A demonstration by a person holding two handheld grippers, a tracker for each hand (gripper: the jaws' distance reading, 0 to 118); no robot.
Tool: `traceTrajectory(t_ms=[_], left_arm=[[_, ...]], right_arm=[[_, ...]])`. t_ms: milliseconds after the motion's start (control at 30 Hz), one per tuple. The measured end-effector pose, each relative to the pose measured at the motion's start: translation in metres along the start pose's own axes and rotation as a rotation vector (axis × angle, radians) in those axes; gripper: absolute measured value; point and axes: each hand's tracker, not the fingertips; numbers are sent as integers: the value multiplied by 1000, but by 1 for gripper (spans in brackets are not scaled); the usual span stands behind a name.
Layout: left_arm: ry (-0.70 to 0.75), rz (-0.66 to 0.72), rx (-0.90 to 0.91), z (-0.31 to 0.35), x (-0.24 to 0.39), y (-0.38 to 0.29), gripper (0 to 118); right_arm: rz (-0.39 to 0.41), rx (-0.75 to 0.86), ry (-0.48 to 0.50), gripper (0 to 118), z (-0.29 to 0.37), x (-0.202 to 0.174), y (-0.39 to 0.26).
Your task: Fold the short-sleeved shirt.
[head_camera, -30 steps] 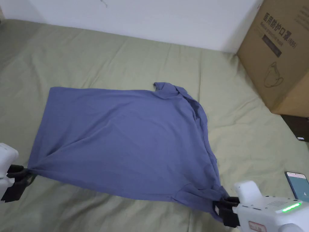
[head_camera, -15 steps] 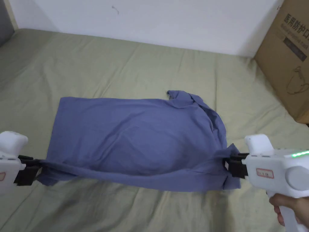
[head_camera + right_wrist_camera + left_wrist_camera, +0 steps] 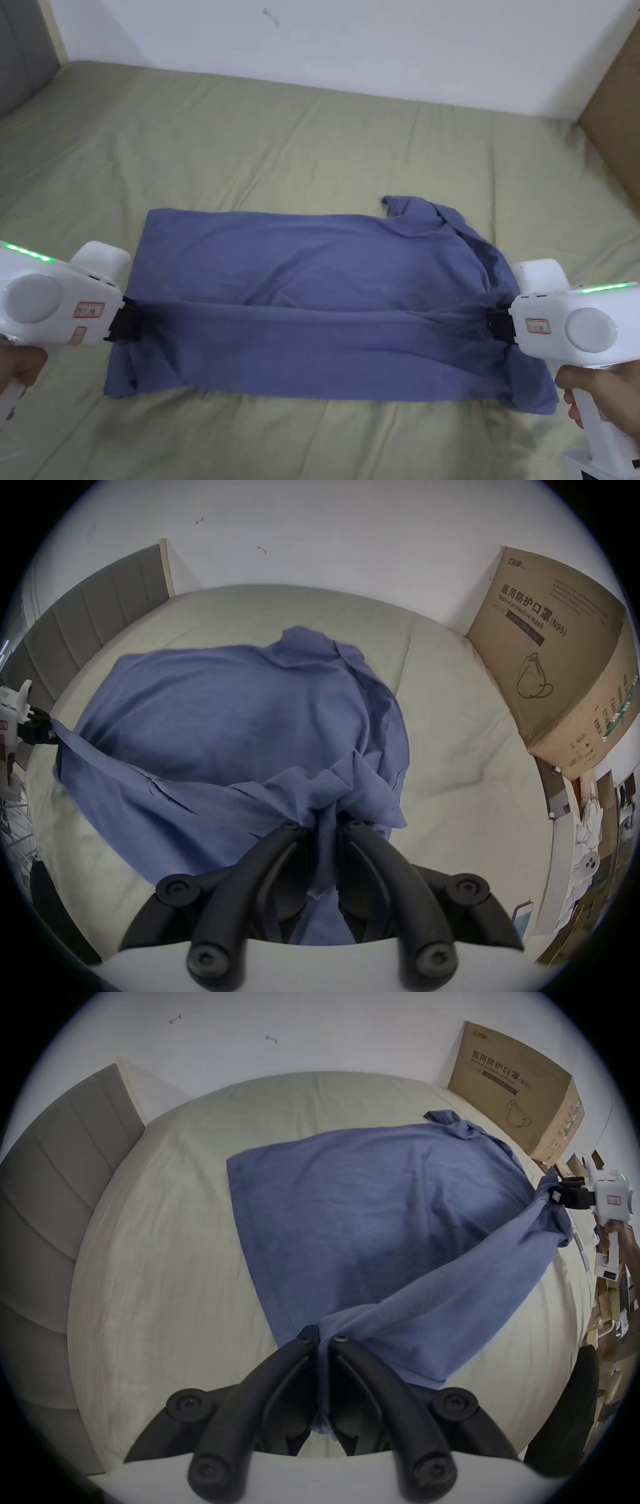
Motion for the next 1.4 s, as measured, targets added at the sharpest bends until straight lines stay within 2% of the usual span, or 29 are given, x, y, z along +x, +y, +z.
traceTrajectory(t_ms=[33,67,100,200,233,267,300,333,400,500,533,600,667,733,767,800,833,867,900,967,1033,1067,1133,1200,1267,1300,1367,1400], left_arm=[[7,3,-12,-5,1,0,4],[28,6,-33,-8,2,-2,12],[37,10,-32,-11,3,-3,36],[83,13,-40,-15,2,-8,61],[108,14,-27,-13,0,-10,82],[118,24,-21,-8,-2,-11,94],[116,45,9,0,-3,-12,95],[102,67,51,11,-4,-13,95],[87,93,120,37,-2,-16,95],[143,20,340,98,15,-27,95],[153,20,428,123,25,-35,95],[160,20,584,165,40,-51,97],[168,31,749,209,61,-77,97],[145,22,824,241,77,-101,92],[139,38,863,254,86,-113,79],[100,49,883,266,92,-124,40],[80,27,899,274,97,-133,3],[127,24,897,280,105,-140,0],[180,0,918,288,111,-147,0],[88,-21,898,297,113,-156,0],[138,7,911,300,116,-164,0],[116,21,909,302,114,-165,0],[91,58,904,300,109,-165,0],[104,84,888,296,105,-162,0],[34,141,858,285,93,-160,0],[30,175,815,277,89,-155,0],[-88,274,678,251,74,-142,0],[-91,301,619,234,67,-135,0]], right_arm=[[11,-14,-14,13,-4,-2,-2],[15,-16,-17,13,-8,-3,-4],[22,-21,-17,16,-11,-2,-7],[34,-10,-49,23,-16,-4,-13],[18,-28,-51,41,-18,-1,-12],[1,-33,-56,70,-16,0,-13],[-9,8,-71,102,-7,0,-14],[-11,81,-74,109,7,0,-15],[-38,177,-92,109,39,-1,-14],[-74,420,-60,109,106,-10,-25],[-103,508,-74,109,136,-16,-33],[-191,693,-40,109,184,-25,-53],[-278,792,-38,109,228,-33,-80],[-294,806,-7,108,260,-41,-103],[-289,811,-22,106,278,-55,-110],[-304,830,-55,94,290,-62,-121],[-286,857,-49,68,301,-68,-134],[-279,864,-79,28,308,-74,-142],[-299,849,-137,0,308,-71,-151],[-307,887,-120,0,316,-71,-169],[-284,861,-127,0,319,-74,-177],[-276,861,-156,0,319,-75,-180],[-276,843,-128,0,320,-71,-181],[-270,841,-127,0,327,-85,-178],[-251,850,-139,0,327,-85,-177],[-253,847,-131,0,329,-85,-177],[-272,841,-78,0,328,-83,-175],[-266,838,-87,0,326,-84,-174]])
